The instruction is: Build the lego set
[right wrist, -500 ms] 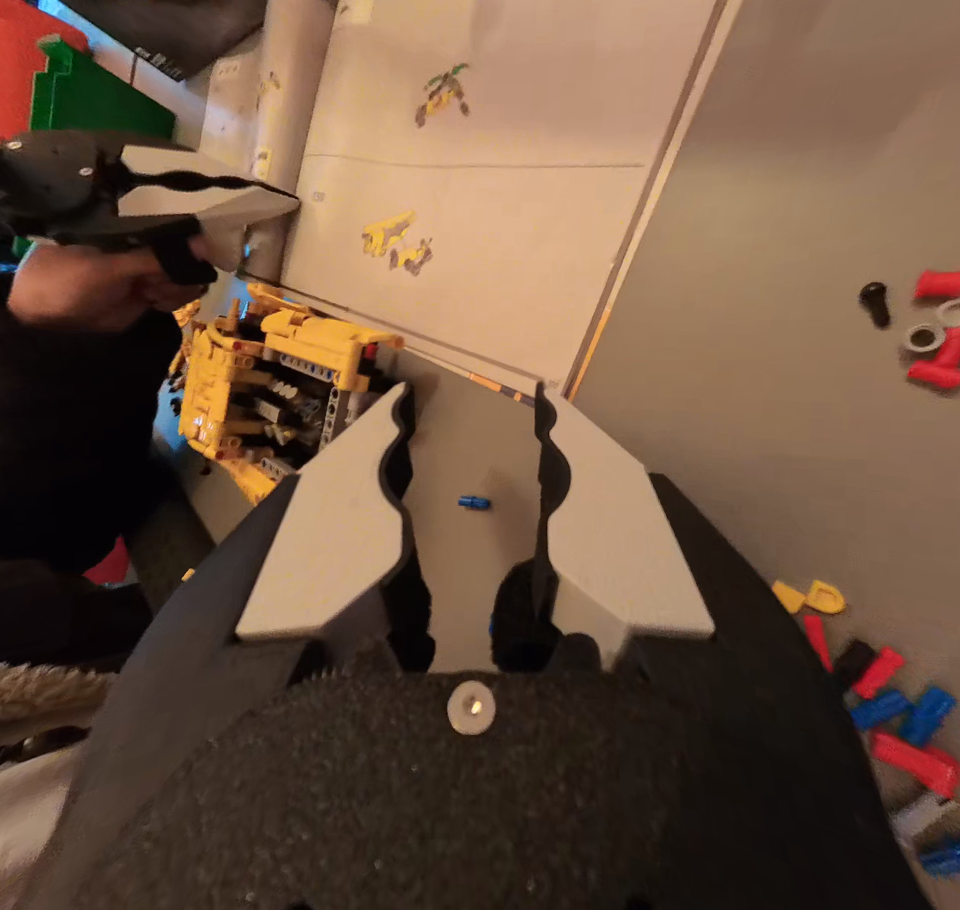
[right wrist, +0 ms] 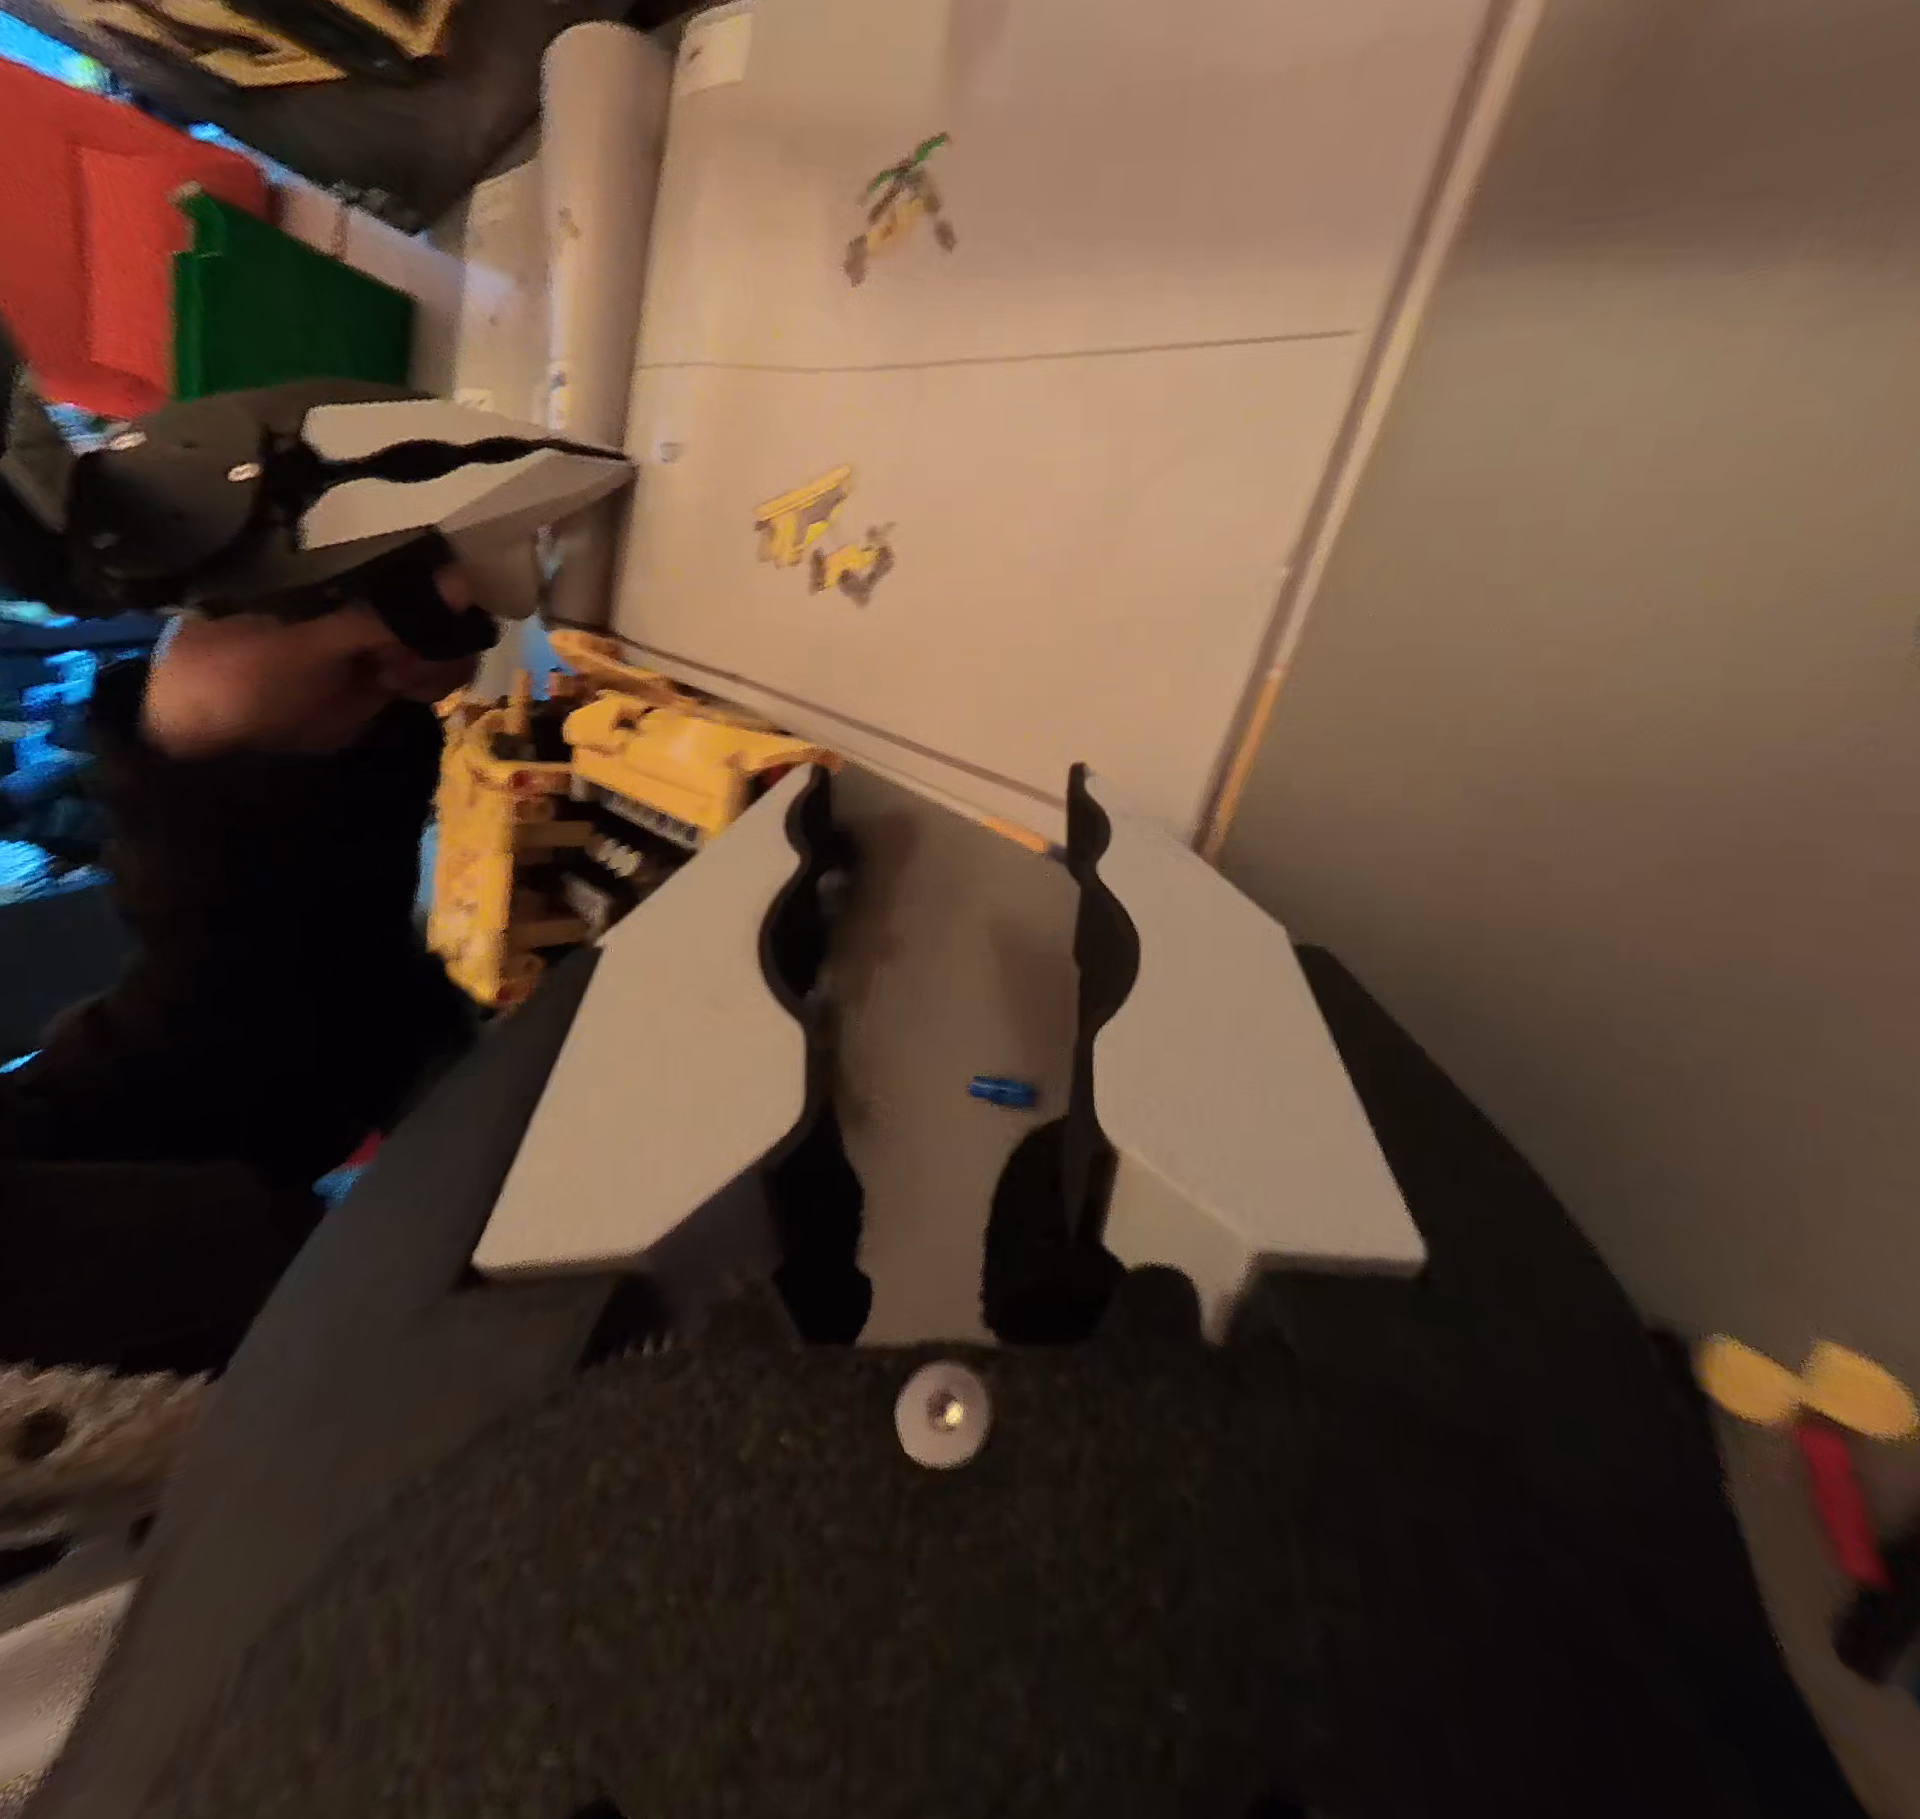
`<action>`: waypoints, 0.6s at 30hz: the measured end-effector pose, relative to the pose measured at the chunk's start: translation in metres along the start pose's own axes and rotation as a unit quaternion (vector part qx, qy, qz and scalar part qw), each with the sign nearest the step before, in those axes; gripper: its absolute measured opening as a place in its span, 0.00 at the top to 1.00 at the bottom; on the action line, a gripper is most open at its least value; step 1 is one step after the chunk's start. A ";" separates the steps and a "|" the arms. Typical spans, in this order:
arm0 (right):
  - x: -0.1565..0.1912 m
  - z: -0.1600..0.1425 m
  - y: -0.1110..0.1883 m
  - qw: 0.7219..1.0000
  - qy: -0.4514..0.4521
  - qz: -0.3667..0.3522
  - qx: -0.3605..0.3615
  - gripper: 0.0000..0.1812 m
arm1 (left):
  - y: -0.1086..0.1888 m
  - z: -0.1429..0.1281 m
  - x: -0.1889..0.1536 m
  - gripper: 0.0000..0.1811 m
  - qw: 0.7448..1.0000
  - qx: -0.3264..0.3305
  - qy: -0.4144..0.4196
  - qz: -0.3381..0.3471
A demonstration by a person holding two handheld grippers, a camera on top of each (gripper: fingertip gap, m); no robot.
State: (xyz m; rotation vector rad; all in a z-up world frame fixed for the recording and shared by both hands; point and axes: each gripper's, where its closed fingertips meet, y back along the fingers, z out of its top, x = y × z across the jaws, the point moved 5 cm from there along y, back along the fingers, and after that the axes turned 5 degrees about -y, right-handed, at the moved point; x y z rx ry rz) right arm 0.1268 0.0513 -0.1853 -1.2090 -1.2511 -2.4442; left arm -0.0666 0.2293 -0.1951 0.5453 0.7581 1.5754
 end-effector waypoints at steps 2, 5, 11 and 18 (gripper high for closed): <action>-0.012 0.003 0.007 0.998 0.004 -0.055 -0.012 0.73 | 0.000 0.000 0.000 1.00 1.000 -0.003 -0.001 -0.001; -0.016 0.000 0.007 0.996 0.014 -0.088 0.002 0.70 | 0.002 0.000 0.000 1.00 1.000 -0.007 -0.005 -0.002; 0.062 -0.004 -0.013 0.978 0.203 -0.040 0.003 0.68 | 0.018 -0.004 -0.019 0.91 0.996 -0.003 -0.053 -0.067; 0.057 -0.033 -0.033 0.968 0.222 -0.095 0.064 0.73 | 0.022 -0.015 -0.040 0.88 0.991 0.008 -0.081 -0.110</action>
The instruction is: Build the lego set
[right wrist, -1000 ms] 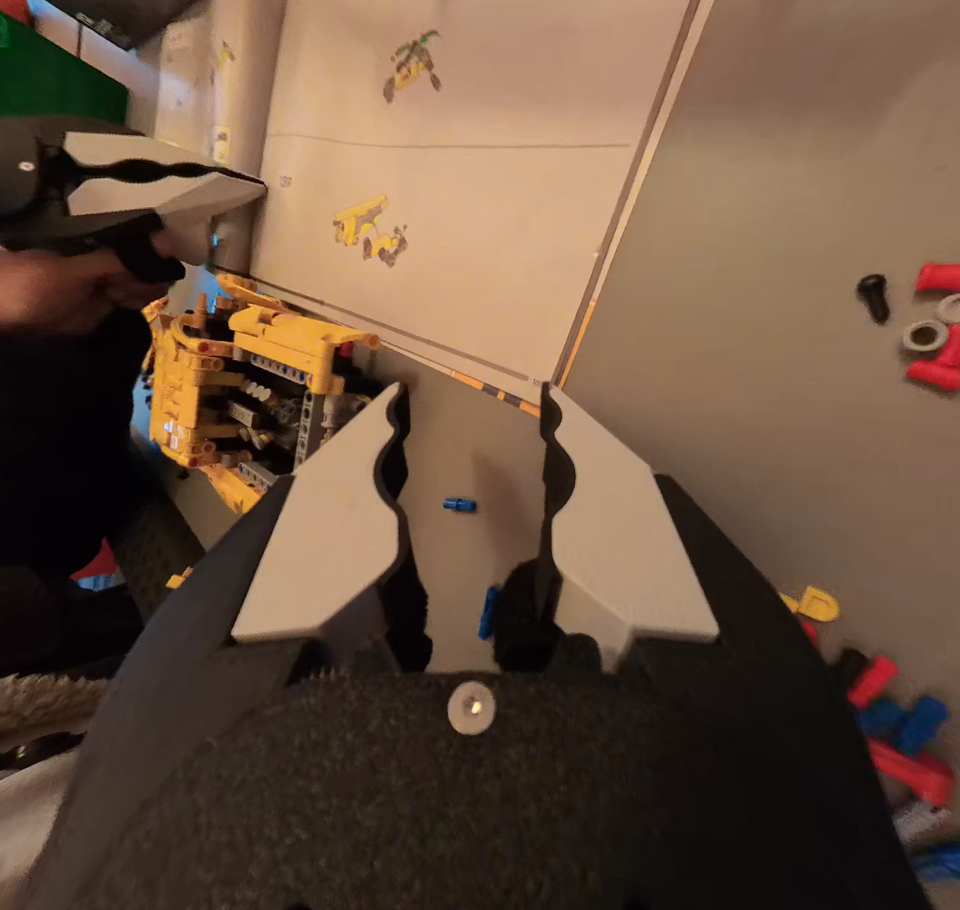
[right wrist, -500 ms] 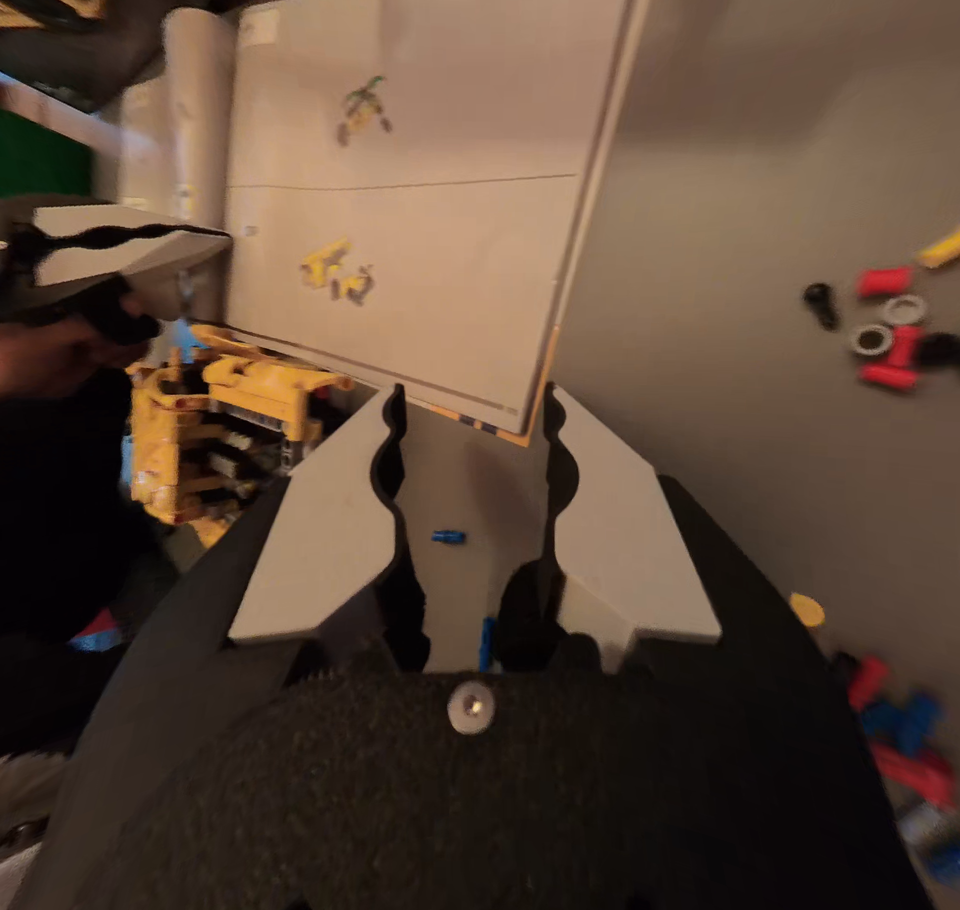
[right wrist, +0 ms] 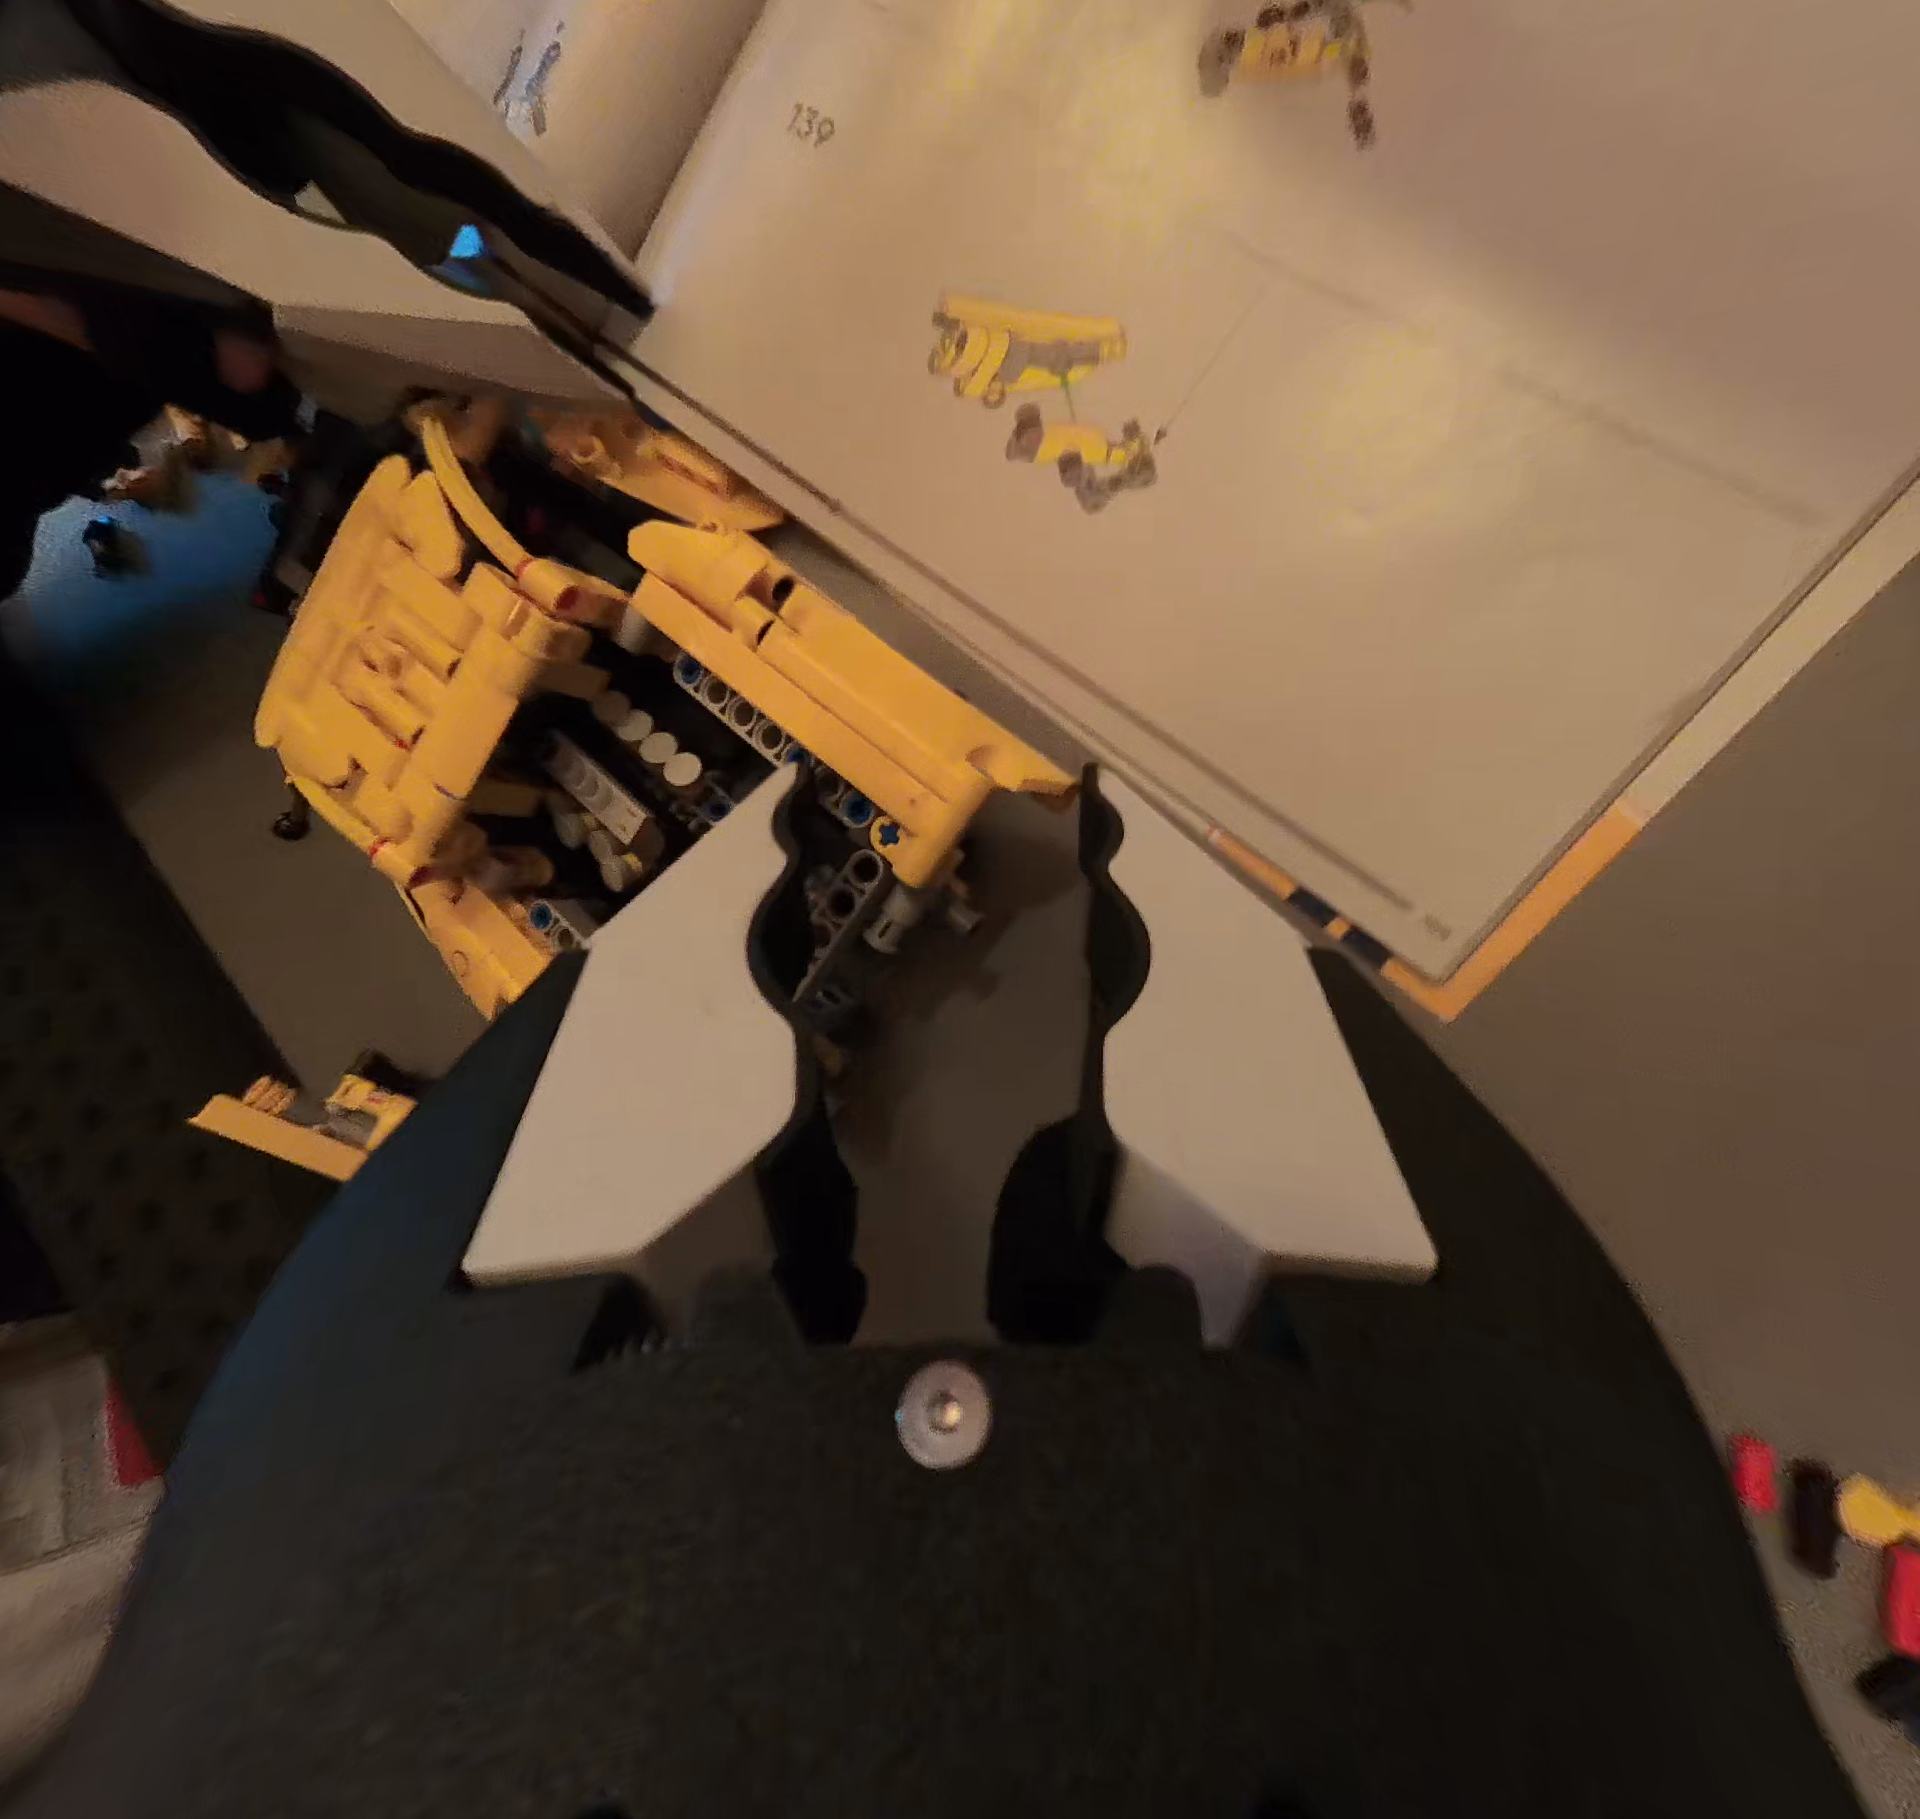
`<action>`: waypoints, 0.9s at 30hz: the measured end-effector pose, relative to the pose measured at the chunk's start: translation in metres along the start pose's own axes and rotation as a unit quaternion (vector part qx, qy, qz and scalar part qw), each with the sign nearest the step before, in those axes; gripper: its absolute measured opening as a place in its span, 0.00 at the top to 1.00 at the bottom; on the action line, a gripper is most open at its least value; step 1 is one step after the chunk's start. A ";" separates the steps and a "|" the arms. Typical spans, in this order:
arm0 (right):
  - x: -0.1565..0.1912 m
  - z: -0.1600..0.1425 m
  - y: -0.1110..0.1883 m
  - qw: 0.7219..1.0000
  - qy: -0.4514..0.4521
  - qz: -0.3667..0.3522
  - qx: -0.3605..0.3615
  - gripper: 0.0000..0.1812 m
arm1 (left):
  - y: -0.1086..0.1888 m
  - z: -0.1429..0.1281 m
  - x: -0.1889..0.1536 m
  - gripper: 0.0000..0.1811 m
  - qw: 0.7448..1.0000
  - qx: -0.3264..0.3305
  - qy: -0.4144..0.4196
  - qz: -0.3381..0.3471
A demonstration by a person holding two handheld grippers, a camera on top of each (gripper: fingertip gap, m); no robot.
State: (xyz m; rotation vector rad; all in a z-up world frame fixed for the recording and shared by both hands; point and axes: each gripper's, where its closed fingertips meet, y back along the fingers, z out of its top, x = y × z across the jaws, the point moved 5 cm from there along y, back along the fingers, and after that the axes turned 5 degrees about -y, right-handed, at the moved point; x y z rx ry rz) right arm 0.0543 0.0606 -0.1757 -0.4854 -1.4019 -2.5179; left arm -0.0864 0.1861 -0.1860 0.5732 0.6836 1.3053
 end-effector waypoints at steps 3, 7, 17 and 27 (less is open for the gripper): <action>0.005 -0.011 0.004 1.000 -0.013 -0.007 0.009 0.73 | 0.000 -0.003 -0.009 0.89 1.000 0.003 -0.009 0.000; 0.018 -0.026 0.008 0.999 -0.020 -0.011 0.022 0.73 | 0.003 -0.009 -0.029 0.99 0.999 0.011 -0.017 -0.025; 0.024 -0.021 0.014 1.000 0.019 -0.011 -0.004 0.73 | 0.009 -0.016 -0.023 0.91 0.999 0.005 -0.038 0.021; 0.010 -0.032 0.030 0.998 -0.007 -0.007 -0.056 0.75 | 0.002 -0.017 -0.020 0.87 1.000 0.004 -0.023 -0.002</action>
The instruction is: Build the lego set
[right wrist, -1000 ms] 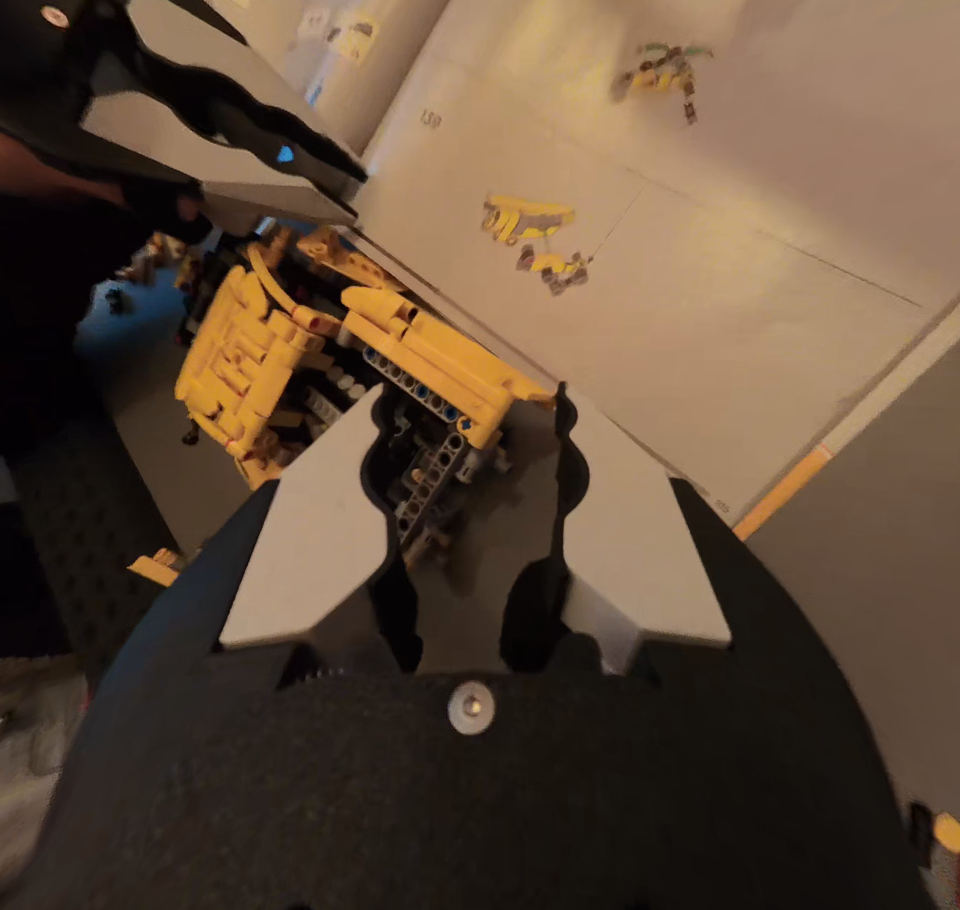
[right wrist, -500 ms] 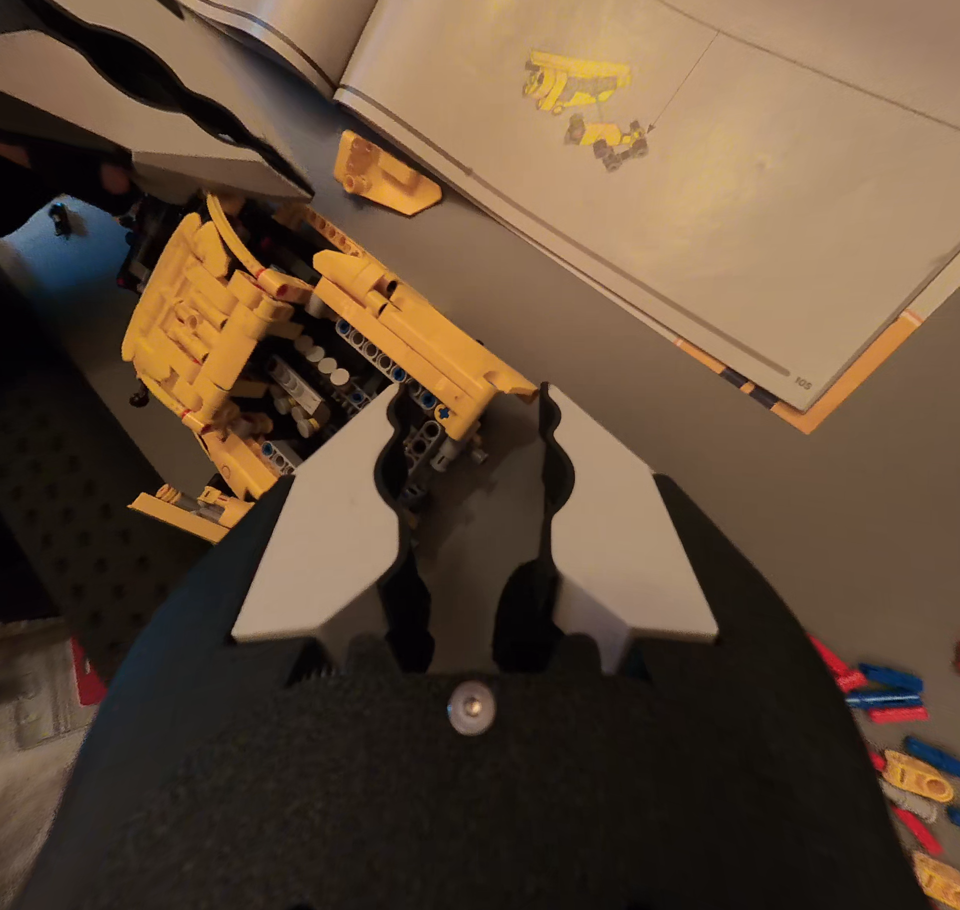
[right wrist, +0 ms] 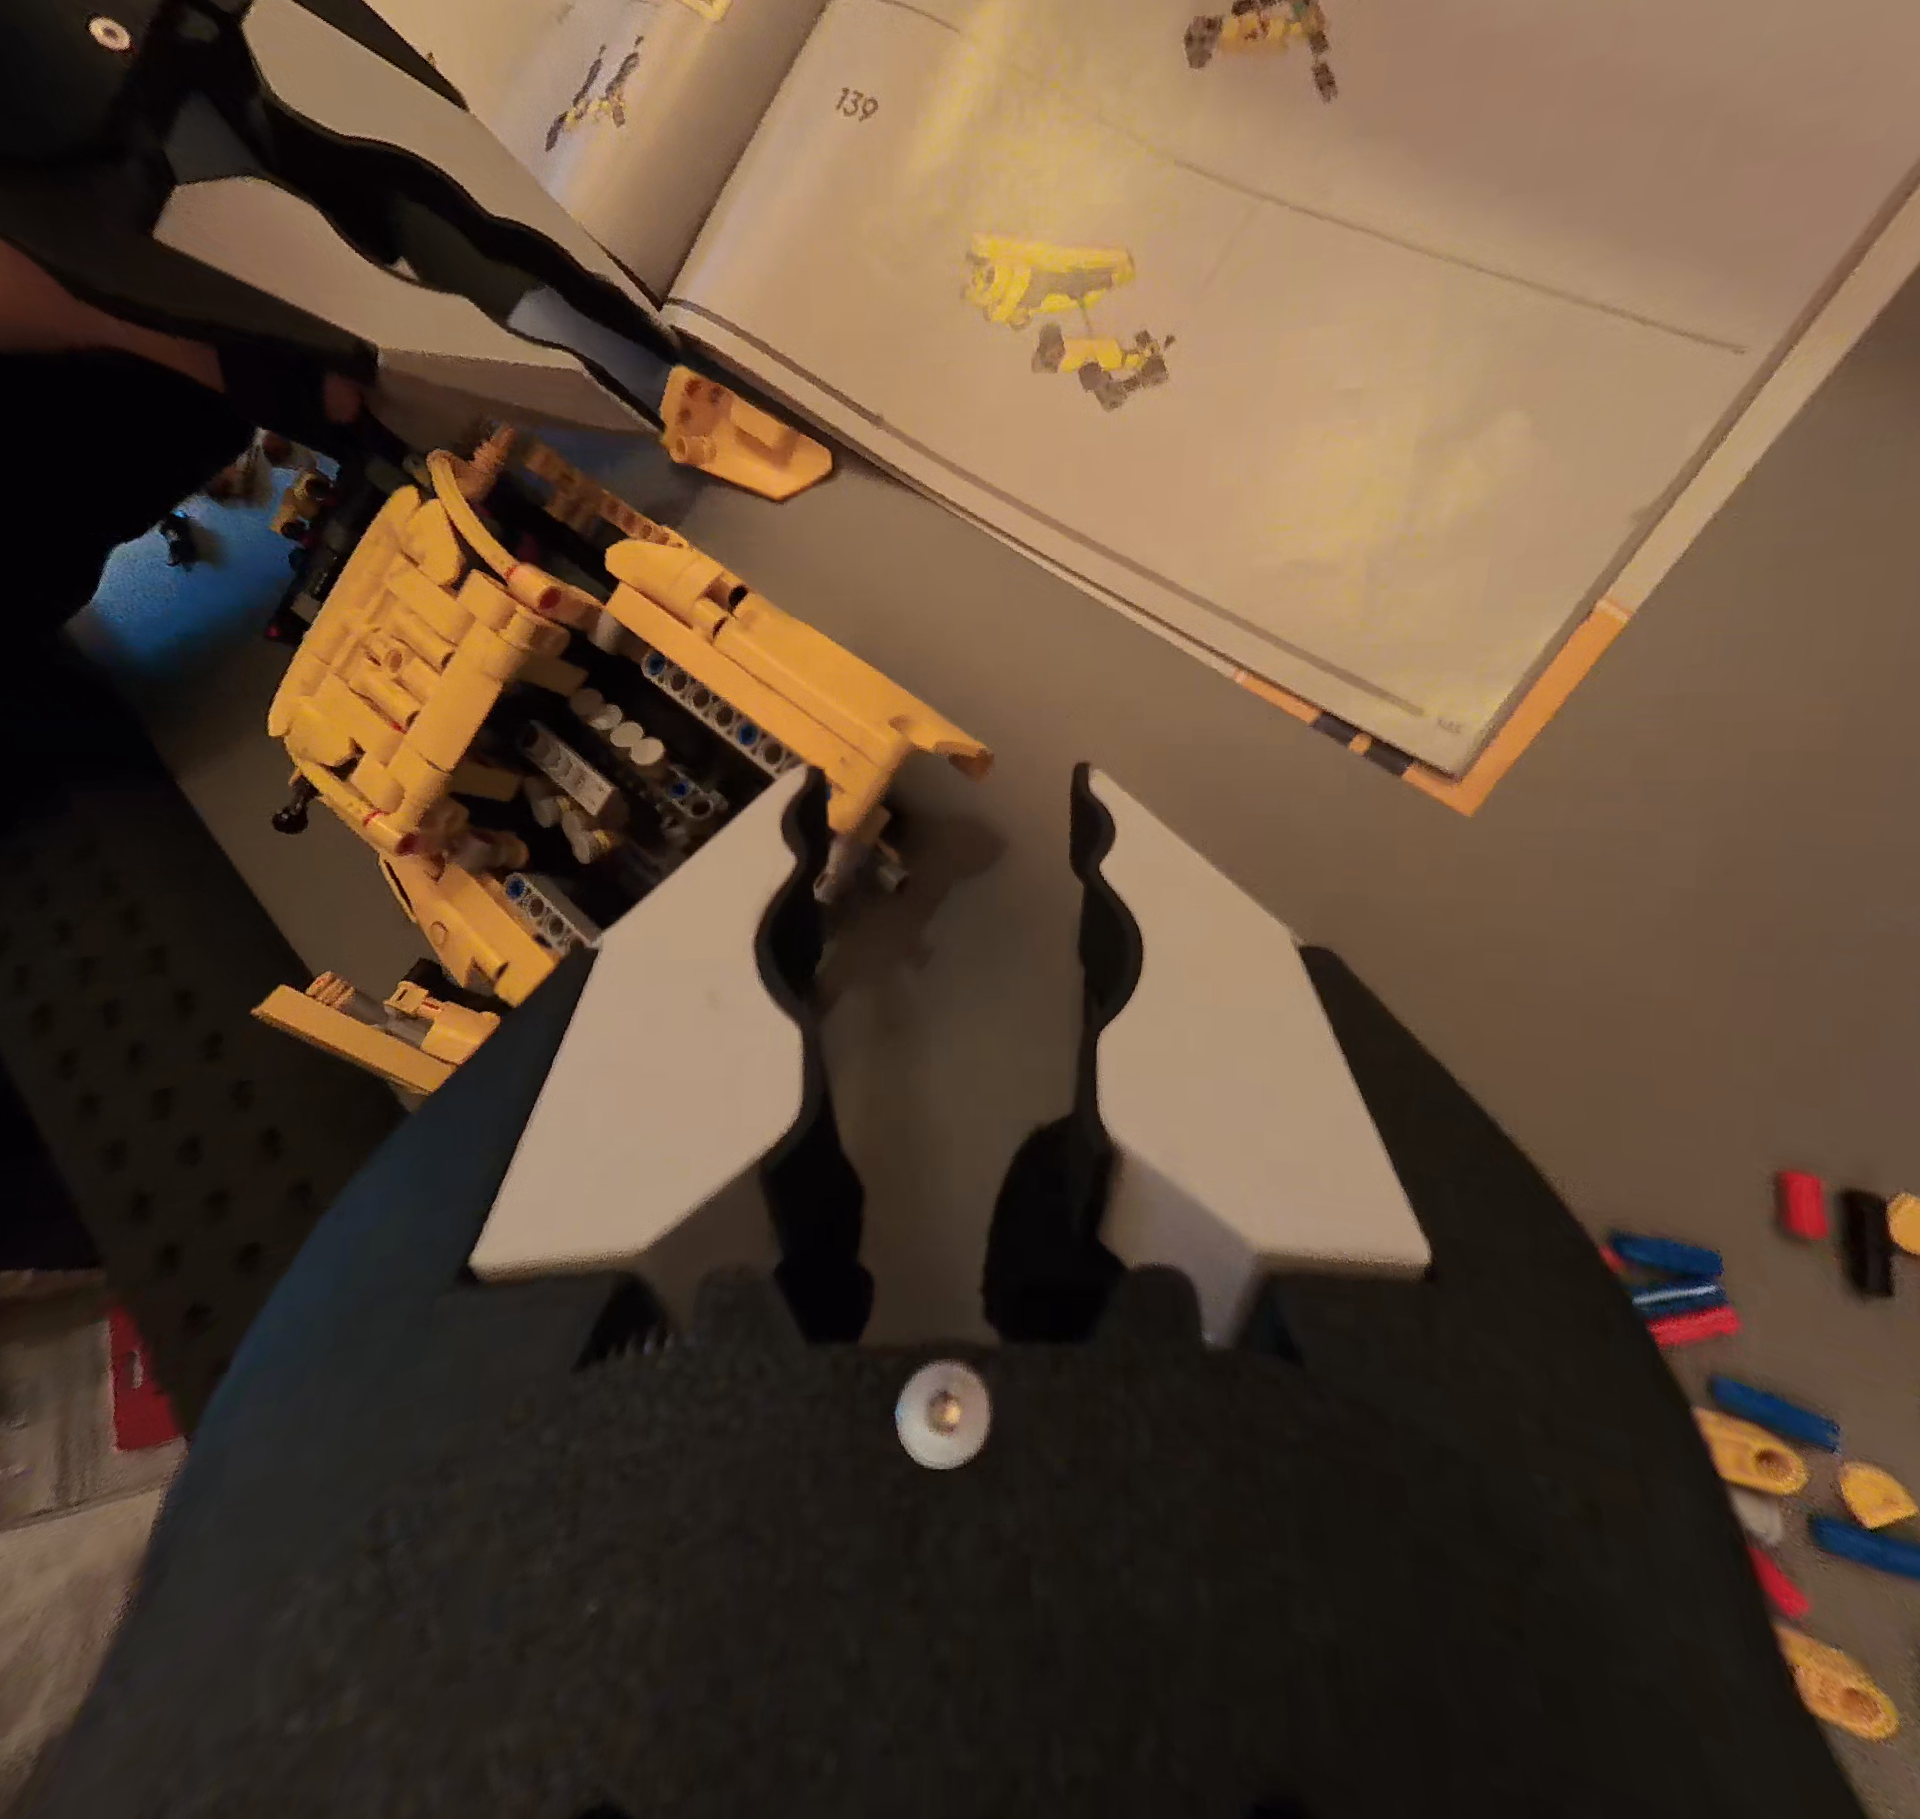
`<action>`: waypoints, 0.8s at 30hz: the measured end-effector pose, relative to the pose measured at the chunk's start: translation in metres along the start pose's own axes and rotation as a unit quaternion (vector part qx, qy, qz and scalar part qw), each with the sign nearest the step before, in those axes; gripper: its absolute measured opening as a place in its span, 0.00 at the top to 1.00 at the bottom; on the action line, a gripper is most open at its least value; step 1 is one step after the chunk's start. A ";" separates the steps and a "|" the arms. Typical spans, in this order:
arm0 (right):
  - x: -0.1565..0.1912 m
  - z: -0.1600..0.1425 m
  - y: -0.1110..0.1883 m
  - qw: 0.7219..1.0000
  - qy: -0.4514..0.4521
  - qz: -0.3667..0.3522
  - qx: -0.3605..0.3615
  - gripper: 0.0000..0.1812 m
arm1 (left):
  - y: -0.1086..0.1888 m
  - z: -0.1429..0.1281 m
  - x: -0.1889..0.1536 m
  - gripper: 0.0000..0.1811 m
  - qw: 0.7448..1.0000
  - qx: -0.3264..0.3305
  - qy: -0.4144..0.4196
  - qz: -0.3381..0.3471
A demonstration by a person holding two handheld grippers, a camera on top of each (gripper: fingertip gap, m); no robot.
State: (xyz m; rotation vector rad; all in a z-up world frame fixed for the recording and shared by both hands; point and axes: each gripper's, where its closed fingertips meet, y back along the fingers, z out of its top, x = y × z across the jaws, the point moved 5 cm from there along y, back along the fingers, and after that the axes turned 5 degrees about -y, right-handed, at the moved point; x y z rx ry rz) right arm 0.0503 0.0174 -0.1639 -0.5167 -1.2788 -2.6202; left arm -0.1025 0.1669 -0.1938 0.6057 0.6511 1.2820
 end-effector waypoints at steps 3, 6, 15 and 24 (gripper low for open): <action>-0.004 -0.008 0.005 1.000 -0.014 0.003 -0.009 0.75 | -0.007 0.002 0.000 0.89 0.999 0.012 0.044 -0.013; -0.006 -0.013 0.011 1.000 -0.023 0.006 -0.019 0.75 | -0.010 0.002 0.001 0.92 0.994 0.038 0.096 -0.019; -0.006 -0.015 0.025 0.998 -0.025 0.025 -0.048 0.76 | 0.021 0.004 0.004 0.97 0.997 0.037 0.072 0.016; -0.003 -0.009 0.025 0.998 -0.008 0.040 -0.054 0.76 | 0.253 -0.179 0.020 0.97 0.928 0.051 0.265 0.256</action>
